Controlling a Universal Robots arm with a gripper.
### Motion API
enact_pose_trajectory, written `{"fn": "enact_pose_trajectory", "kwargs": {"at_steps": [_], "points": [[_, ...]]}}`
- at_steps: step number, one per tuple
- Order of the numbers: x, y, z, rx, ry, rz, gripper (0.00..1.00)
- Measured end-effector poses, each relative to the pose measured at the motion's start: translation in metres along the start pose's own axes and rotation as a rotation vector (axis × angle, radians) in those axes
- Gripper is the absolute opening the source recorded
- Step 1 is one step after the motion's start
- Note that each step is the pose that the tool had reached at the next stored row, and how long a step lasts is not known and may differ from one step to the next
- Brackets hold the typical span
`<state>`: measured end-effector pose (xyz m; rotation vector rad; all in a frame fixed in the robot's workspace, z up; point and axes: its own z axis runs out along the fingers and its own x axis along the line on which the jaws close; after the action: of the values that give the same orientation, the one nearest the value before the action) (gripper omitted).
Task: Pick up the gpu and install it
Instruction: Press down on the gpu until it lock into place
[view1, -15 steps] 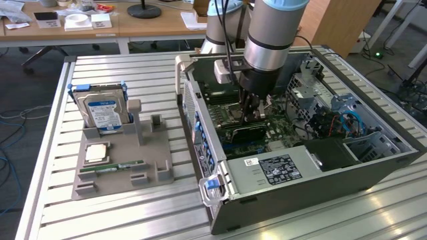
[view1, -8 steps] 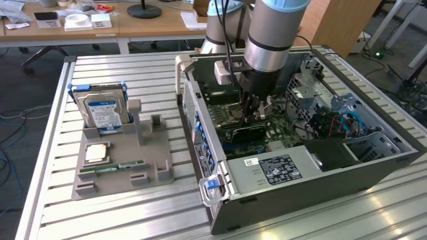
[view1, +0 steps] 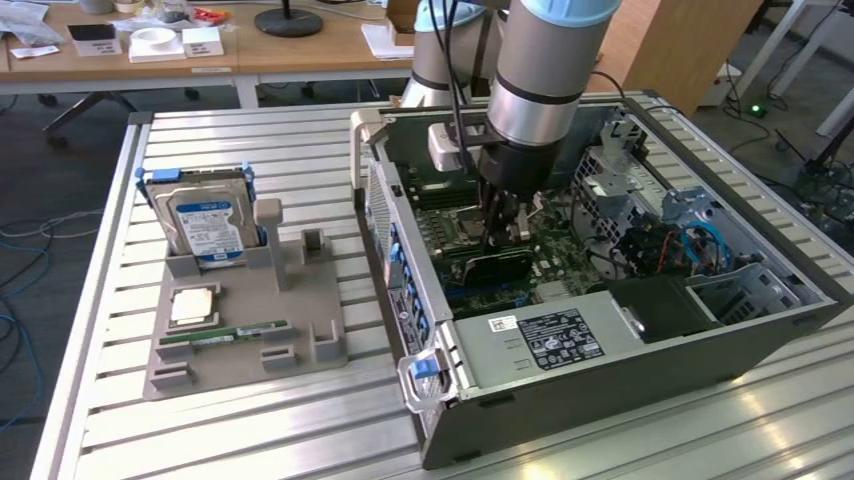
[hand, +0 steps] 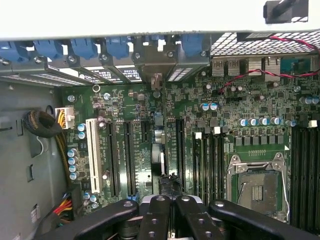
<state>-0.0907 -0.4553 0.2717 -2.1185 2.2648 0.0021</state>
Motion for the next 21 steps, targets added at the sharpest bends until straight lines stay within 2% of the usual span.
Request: {"fn": "enact_pose_trajectory", "kwargs": {"at_steps": [21], "points": [[-0.0019, 0.0007, 0.0063, 0.0001, -0.0003, 0.000, 0.11]]}}
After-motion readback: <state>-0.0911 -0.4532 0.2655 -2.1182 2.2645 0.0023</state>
